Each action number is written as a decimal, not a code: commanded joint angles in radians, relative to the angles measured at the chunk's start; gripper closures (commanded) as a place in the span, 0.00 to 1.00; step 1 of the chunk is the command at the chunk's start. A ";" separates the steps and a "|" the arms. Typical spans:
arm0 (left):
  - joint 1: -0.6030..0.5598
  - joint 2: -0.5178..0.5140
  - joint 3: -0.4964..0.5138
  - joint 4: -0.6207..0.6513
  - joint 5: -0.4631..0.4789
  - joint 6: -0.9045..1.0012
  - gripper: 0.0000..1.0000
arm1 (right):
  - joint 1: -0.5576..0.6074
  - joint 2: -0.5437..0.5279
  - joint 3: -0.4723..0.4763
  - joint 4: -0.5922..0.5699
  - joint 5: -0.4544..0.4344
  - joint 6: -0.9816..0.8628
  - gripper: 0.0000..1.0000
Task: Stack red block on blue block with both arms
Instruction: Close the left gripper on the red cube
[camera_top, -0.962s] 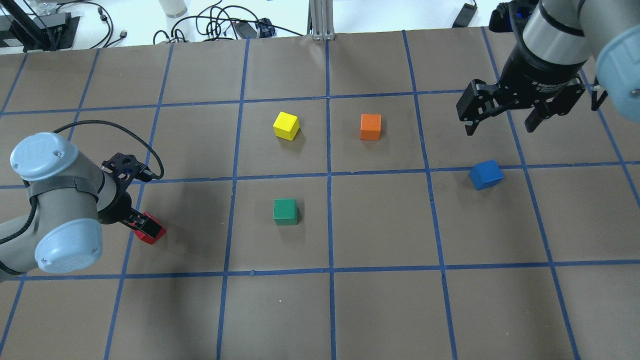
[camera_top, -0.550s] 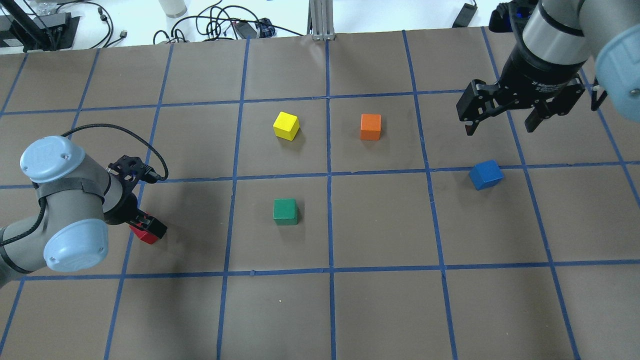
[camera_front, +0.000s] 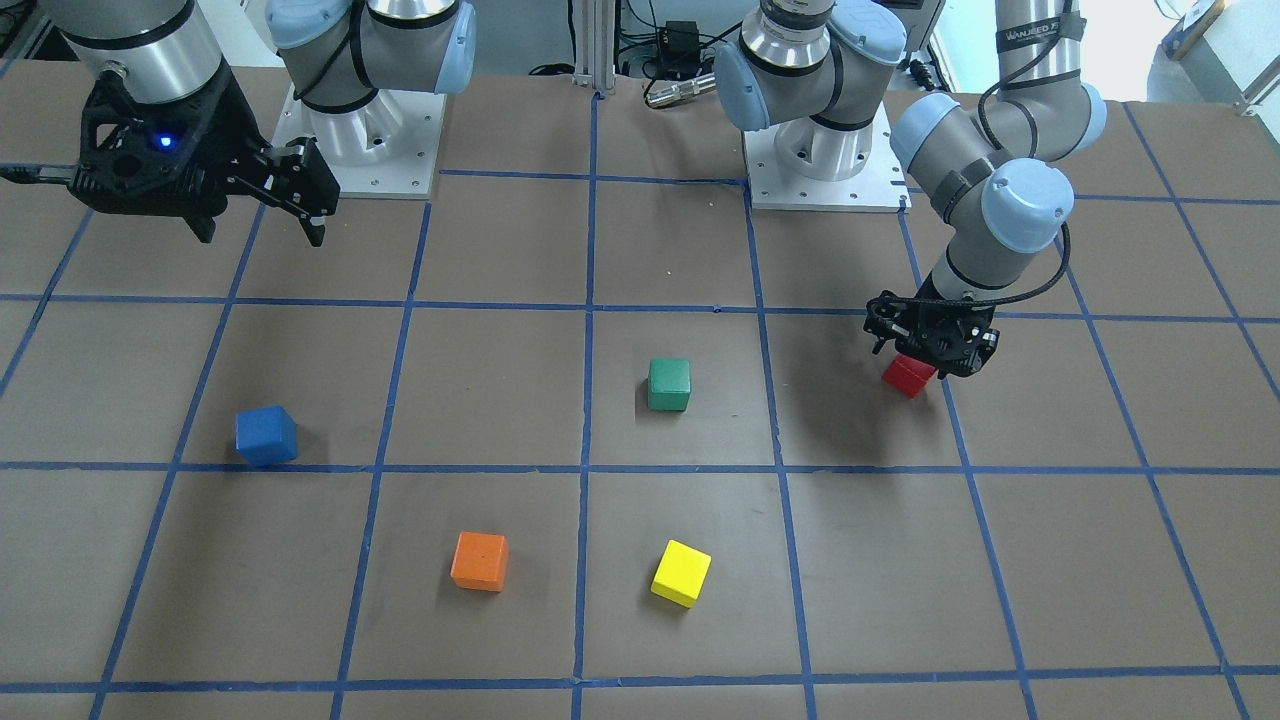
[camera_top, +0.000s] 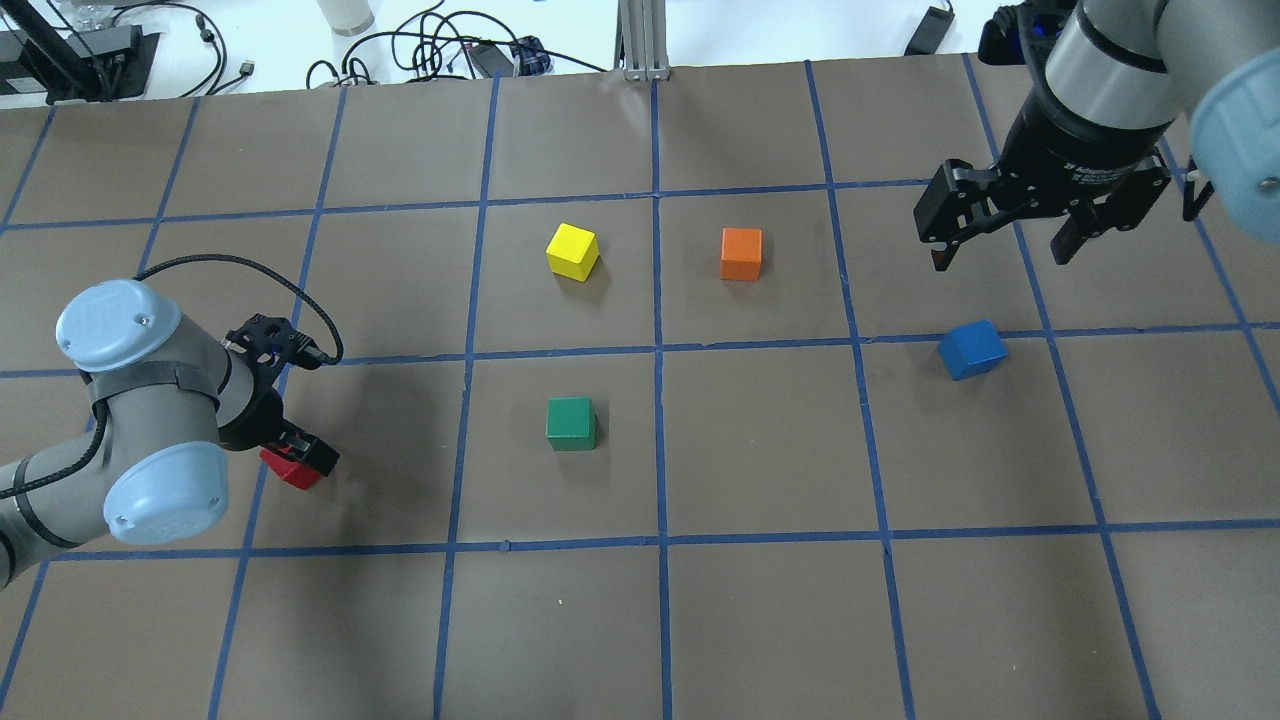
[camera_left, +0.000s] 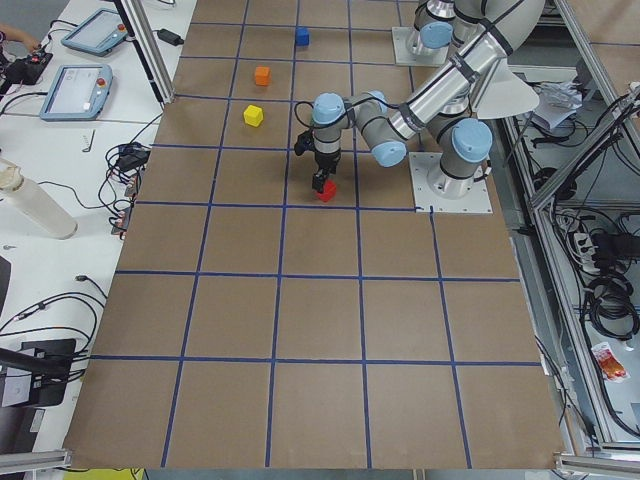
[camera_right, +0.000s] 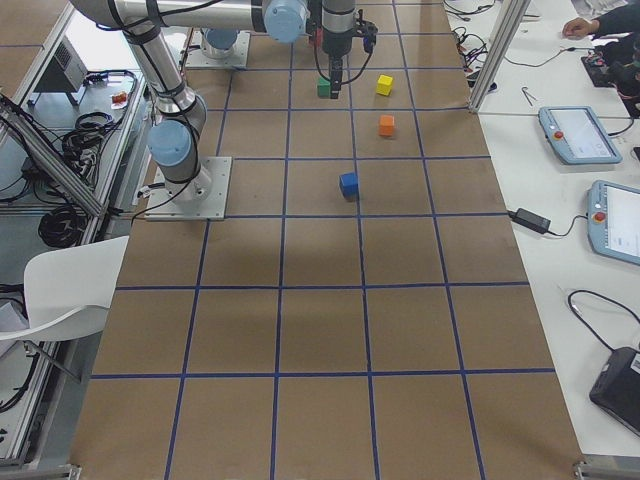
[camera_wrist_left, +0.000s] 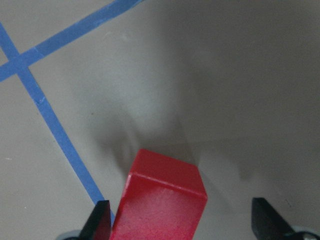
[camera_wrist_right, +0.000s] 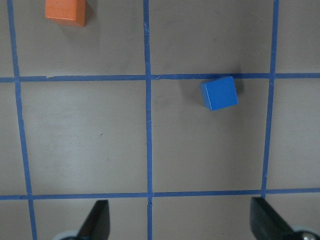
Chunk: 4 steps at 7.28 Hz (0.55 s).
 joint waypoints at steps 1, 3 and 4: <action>0.001 -0.001 -0.011 0.030 0.004 0.030 0.82 | 0.000 0.000 0.000 -0.001 -0.003 0.000 0.00; -0.009 0.022 -0.006 0.038 -0.005 0.021 1.00 | 0.000 0.000 0.000 0.000 -0.005 0.000 0.00; -0.017 0.021 0.016 0.027 -0.003 -0.029 1.00 | 0.000 0.000 0.000 0.000 -0.005 0.000 0.00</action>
